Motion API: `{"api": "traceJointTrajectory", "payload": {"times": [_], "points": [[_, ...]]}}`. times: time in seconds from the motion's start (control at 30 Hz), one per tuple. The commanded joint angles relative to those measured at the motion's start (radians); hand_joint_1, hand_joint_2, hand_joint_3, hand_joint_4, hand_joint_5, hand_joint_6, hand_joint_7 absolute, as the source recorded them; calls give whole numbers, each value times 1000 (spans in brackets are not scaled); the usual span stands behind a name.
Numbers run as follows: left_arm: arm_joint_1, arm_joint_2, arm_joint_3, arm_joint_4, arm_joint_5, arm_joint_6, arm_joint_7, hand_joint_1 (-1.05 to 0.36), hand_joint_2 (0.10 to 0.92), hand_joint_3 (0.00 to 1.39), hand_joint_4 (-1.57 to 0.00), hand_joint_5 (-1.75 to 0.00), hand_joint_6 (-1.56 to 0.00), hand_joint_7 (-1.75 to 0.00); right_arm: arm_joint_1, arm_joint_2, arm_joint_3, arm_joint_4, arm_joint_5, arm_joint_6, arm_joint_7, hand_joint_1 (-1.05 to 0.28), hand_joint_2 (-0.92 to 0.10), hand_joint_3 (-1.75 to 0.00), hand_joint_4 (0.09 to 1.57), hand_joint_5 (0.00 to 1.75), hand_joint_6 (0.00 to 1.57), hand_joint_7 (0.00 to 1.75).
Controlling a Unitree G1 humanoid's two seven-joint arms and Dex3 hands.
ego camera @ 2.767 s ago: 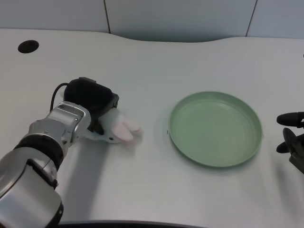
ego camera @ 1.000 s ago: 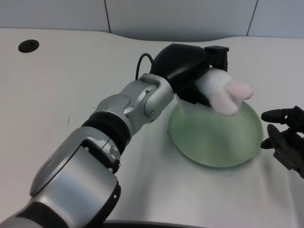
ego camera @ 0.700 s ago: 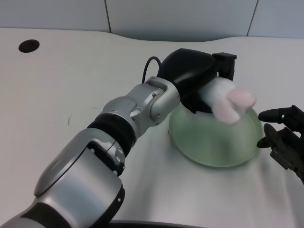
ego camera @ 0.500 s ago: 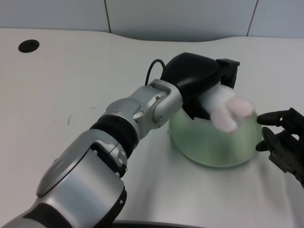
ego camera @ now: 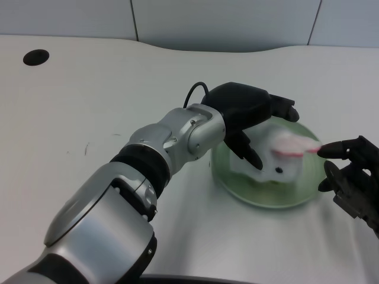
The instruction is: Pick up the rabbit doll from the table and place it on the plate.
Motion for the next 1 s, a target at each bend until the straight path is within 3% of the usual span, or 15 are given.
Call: {"api": "traceJointTrajectory", "payload": {"times": [0.03,0.2,0.3,0.4,0.53,0.77,0.83,0.87,0.9,1.0], "points": [[1,8,-14,2,16,-5,7,-607,824,0,-160,-21,-220,-1,11,-15,-12,-12,3,4,-4,-278,-921,-480,386,1662,348,1304],[-5,8,-18,0,20,-9,9,-667,820,1,-18,0,-92,0,13,-14,-13,-20,1,14,-12,-272,-921,-484,374,1625,341,1293],[-9,12,-13,-1,15,-8,5,-668,817,0,-1,1,-65,0,11,-14,-15,-18,12,13,-4,-263,-921,-494,372,1615,343,1292],[-10,14,-13,-2,14,-7,6,-667,816,0,1,1,-60,0,11,-14,-14,-19,14,13,-3,-262,-921,-498,372,1613,343,1293],[-13,83,60,-14,-57,-48,-51,-702,852,14,-16,-9,-76,-9,4,-10,-18,-10,12,9,-15,-267,-921,-482,379,1619,344,1290],[41,168,221,-40,-231,-142,-191,-683,872,6,-87,-61,-106,-22,-4,-18,-25,5,17,2,-11,-265,-921,-485,381,1638,343,1283],[76,188,301,-54,-324,-184,-249,-605,862,2,-184,-148,-177,-51,-6,-17,-29,0,19,16,-16,-262,-921,-487,379,1641,344,1282],[94,196,335,-63,-366,-199,-276,-595,876,2,-101,-409,-205,-48,-7,-17,-32,-3,22,25,-17,-260,-921,-487,377,1642,346,1281],[112,203,364,-74,-401,-211,-298,-590,887,5,-51,-546,-217,-47,-8,-16,-34,-6,24,33,-19,-256,-921,-487,374,1642,347,1280],[168,223,430,-115,-480,-247,-342,-560,917,45,-5,-717,-258,-58,-10,-16,-42,-11,27,48,-21,-251,-921,-487,369,1642,348,1277]]}}
